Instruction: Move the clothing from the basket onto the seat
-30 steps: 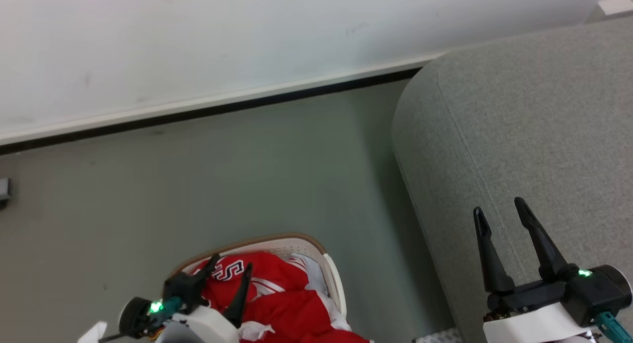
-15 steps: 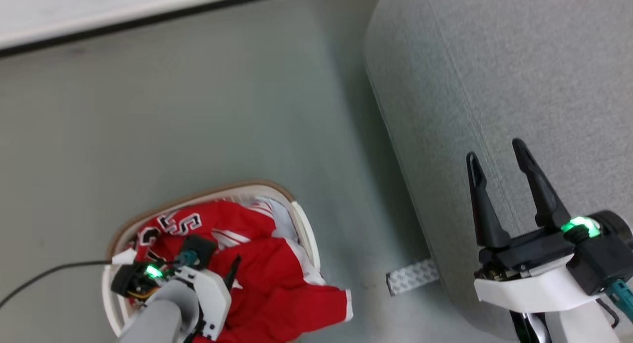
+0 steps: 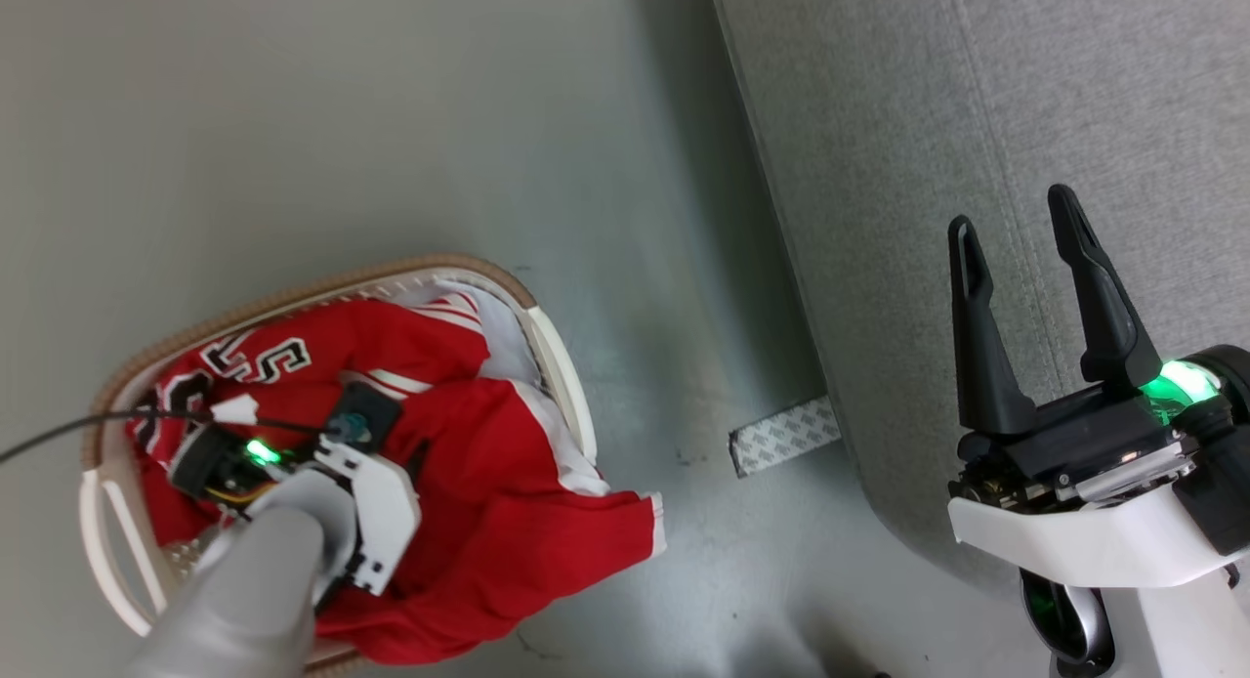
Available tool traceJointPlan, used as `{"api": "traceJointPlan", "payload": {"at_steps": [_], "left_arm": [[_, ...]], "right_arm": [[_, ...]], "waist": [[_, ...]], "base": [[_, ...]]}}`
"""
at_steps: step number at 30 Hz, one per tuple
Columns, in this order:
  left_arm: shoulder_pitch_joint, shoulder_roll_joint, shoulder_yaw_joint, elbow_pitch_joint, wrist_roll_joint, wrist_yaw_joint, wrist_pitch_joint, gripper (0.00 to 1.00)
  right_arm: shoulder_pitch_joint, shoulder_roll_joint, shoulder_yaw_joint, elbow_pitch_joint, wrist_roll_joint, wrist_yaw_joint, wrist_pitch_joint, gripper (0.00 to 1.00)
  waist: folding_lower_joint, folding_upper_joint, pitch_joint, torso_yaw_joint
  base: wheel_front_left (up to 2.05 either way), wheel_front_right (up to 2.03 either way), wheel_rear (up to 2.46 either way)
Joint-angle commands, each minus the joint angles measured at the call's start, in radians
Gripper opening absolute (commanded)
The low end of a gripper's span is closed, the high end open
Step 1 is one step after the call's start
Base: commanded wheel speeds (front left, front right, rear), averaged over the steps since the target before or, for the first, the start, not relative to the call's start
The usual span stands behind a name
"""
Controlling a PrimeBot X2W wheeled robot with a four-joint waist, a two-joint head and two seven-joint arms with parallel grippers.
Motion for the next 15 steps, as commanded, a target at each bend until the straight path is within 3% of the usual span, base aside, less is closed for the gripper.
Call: {"api": "traceJointPlan", "payload": {"at_steps": [1,8,15], "left_arm": [[-0.024,0.023,-0.001,0.016,0.012,0.006,0.005,1.00],[-0.087,0.060,-0.019,0.051,0.032,0.031,0.005,1.00],[-0.105,0.047,-0.038,0.090,0.009,0.015,0.023,1.00]], "right_arm": [[-0.020,0.003,-0.002,-0.007,0.018,-0.002,0.000,1.00],[-0.020,0.003,-0.009,-0.024,0.046,-0.002,0.000,1.00],[-0.028,0.003,-0.003,-0.021,0.058,-0.002,0.000,1.00]], "waist": [[-0.0002,0.0000,0.048,-0.021],[-0.0002,0.0000,0.113,-0.043],[-0.0002,0.0000,0.138,-0.047]], "base": [[0.00,0.00,0.00],[0.00,0.00,0.00],[0.00,0.00,0.00]]}}
